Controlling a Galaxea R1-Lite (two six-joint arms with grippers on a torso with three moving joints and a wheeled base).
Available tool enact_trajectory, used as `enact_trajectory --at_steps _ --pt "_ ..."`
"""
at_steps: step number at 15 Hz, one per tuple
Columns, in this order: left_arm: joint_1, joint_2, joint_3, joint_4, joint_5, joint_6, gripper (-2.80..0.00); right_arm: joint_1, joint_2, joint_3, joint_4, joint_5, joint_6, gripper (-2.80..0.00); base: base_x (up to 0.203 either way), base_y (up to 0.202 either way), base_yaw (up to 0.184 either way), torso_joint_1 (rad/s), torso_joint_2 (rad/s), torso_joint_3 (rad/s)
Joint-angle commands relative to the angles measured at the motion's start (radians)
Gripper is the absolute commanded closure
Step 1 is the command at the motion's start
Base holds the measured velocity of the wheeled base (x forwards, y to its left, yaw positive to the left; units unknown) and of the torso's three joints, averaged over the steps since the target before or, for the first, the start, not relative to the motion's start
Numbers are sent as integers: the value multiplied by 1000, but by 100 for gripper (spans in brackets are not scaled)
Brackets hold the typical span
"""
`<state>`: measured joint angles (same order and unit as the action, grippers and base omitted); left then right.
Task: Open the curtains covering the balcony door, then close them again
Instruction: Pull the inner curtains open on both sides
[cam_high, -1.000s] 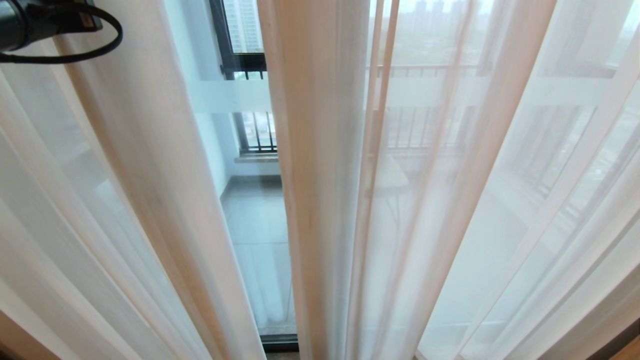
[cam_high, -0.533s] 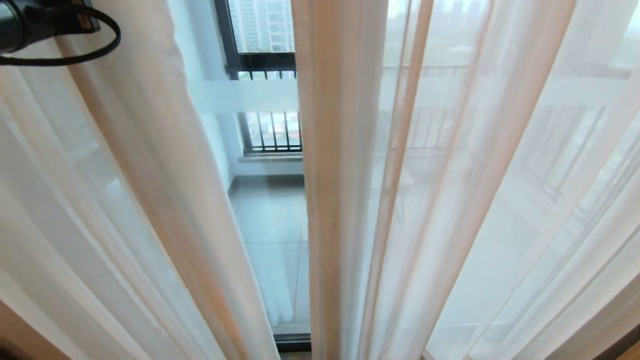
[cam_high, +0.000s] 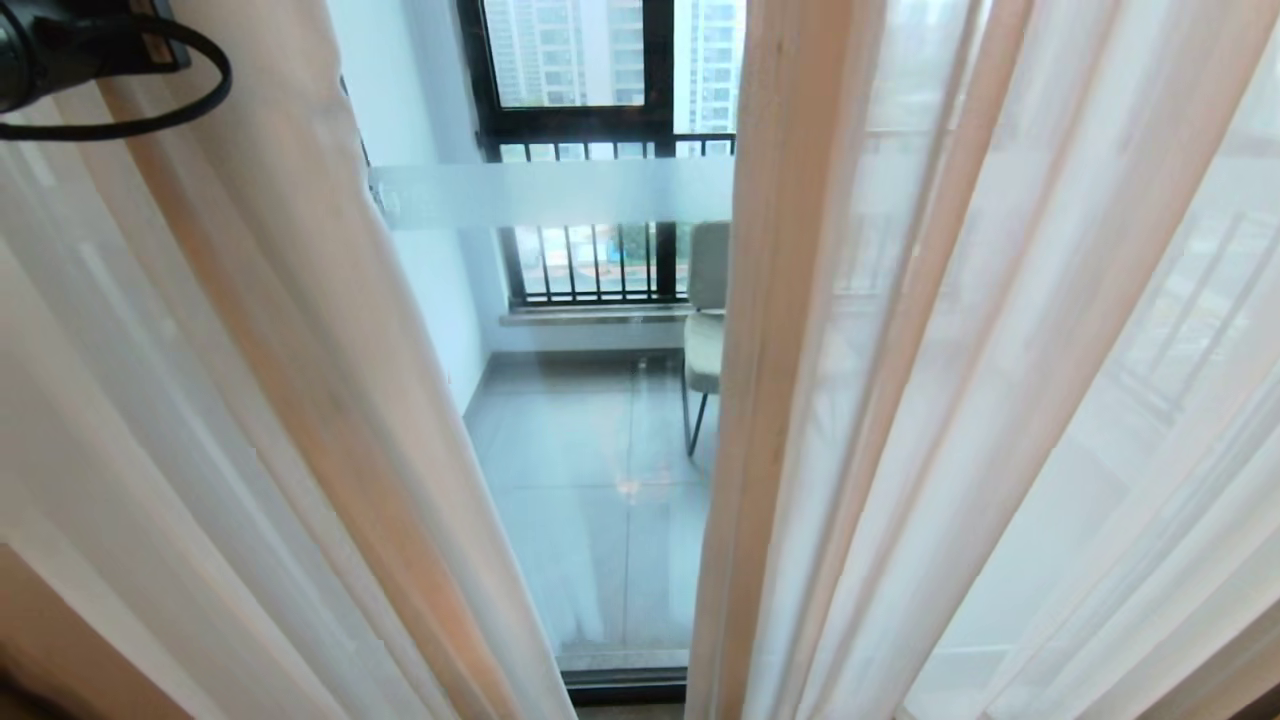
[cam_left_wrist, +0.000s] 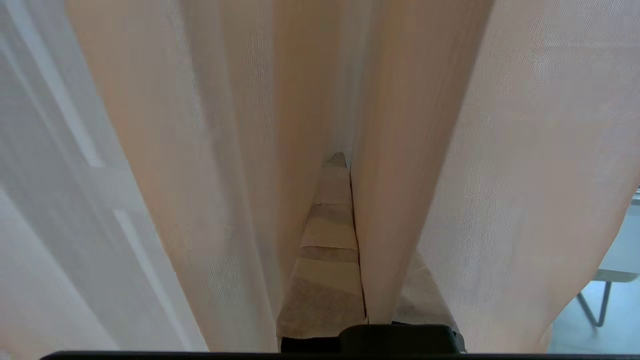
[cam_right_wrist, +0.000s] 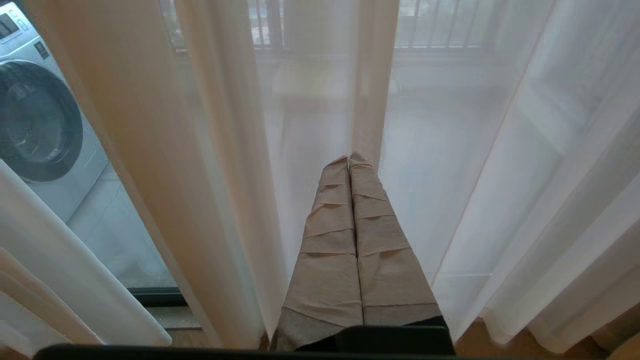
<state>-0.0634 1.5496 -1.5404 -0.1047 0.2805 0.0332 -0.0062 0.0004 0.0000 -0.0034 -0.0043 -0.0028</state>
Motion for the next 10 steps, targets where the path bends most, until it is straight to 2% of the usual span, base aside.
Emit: enact_trajectory --at_steps 1,10 --pt "2 -3 2 1 9 1 0 0 0 0 0 0 0 0 0 187 -2 2 -1 1" --pt "20 -43 57 2 12 1 0 0 0 0 0 0 0 0 0 188 1 1 2 2"
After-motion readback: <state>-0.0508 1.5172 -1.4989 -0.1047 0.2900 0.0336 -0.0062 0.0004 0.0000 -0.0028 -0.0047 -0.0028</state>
